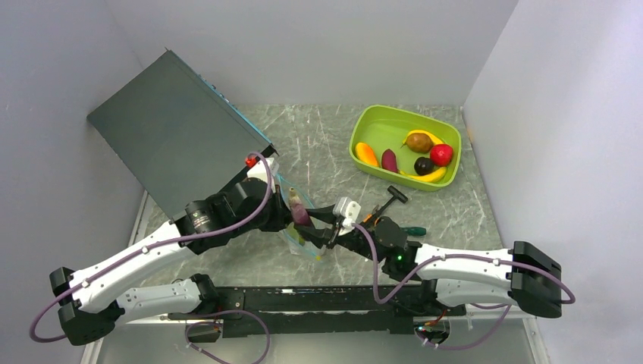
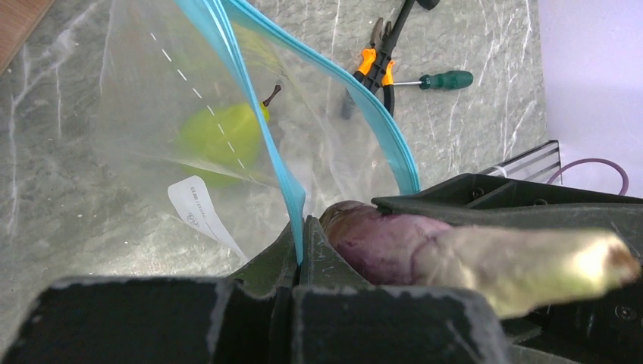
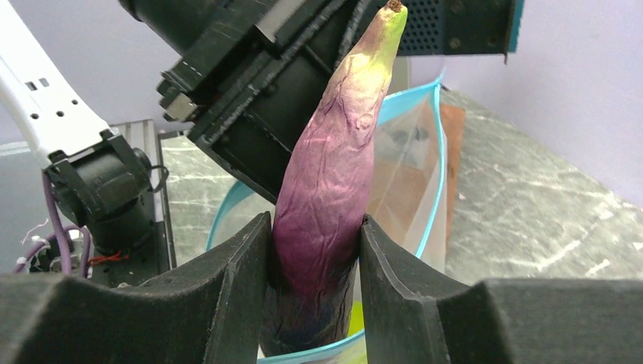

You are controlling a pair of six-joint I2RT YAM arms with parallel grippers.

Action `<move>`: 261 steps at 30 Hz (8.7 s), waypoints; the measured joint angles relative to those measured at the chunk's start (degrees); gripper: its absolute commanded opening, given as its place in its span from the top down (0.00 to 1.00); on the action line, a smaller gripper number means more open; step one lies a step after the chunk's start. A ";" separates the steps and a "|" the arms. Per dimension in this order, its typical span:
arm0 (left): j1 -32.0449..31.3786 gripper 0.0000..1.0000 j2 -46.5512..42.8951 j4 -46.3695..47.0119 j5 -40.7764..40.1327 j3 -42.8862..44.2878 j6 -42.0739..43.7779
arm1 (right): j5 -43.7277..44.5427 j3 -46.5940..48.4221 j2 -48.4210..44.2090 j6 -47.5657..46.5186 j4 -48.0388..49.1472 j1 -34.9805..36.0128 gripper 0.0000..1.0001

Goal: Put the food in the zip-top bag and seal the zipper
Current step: Place the fake vegetable in the zipper food storage bag, then adjust the zipper food storage bag at the center of the board, then pick up the fake vegetable from the bin, then place the fake vegetable in the zipper food storage bag.

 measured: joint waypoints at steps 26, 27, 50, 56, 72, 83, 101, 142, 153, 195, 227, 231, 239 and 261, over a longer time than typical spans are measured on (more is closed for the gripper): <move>-0.02 1.00 1.01 -0.07 -0.85 0.00 0.04 | 13.46 8.07 -5.31 7.37 -26.64 1.57 0.41; -0.02 1.00 1.01 -0.07 -0.85 0.00 0.04 | 13.90 8.59 -5.31 7.85 -27.34 1.57 0.47; -0.02 1.00 -1.20 0.79 -0.85 -0.96 -0.46 | 21.79 26.10 -0.98 18.88 -50.64 1.57 0.33; -0.02 1.00 -1.25 0.83 -0.85 -0.96 -1.60 | 20.52 26.60 3.19 22.51 -57.29 1.57 0.95; -0.02 1.00 -6.34 -5.25 -0.96 1.40 -3.63 | 13.62 45.03 4.20 28.00 -71.32 1.84 1.00; -0.02 1.00 -4.26 -3.10 1.22 -0.15 -4.20 | 14.69 39.54 9.53 28.41 -72.59 1.84 1.00; 0.35 1.00 -2.97 -2.80 0.61 -0.22 -5.70 | 12.11 34.62 7.28 28.98 -68.17 -0.42 1.00; 0.37 1.00 -8.63 1.05 -0.85 -11.52 -8.92 | 18.40 39.39 0.70 19.89 -62.27 -10.45 0.51; 0.39 1.00 -8.39 0.44 1.09 -9.01 -8.55 | 16.41 42.23 17.35 29.73 -59.32 -40.59 0.44; 0.90 1.00 15.30 -4.94 3.19 10.99 -3.45 | 12.96 57.88 56.35 25.16 -71.08 -58.21 0.49; 0.94 1.00 -2.47 0.22 2.23 -1.95 -7.21 | -23.71 26.77 5.20 32.09 -41.27 -44.63 1.00; 0.94 1.00 -4.57 1.33 2.43 -3.82 -7.50 | -30.10 23.19 0.87 33.83 -32.94 -31.43 1.00; 0.96 1.00 -6.27 4.44 3.72 -6.21 -8.74 | -32.20 19.58 -5.38 39.58 -10.25 -20.09 1.00; 0.96 1.00 -6.01 12.24 9.22 -7.21 -10.62 | -19.21 10.64 1.99 36.20 -2.01 -15.76 0.56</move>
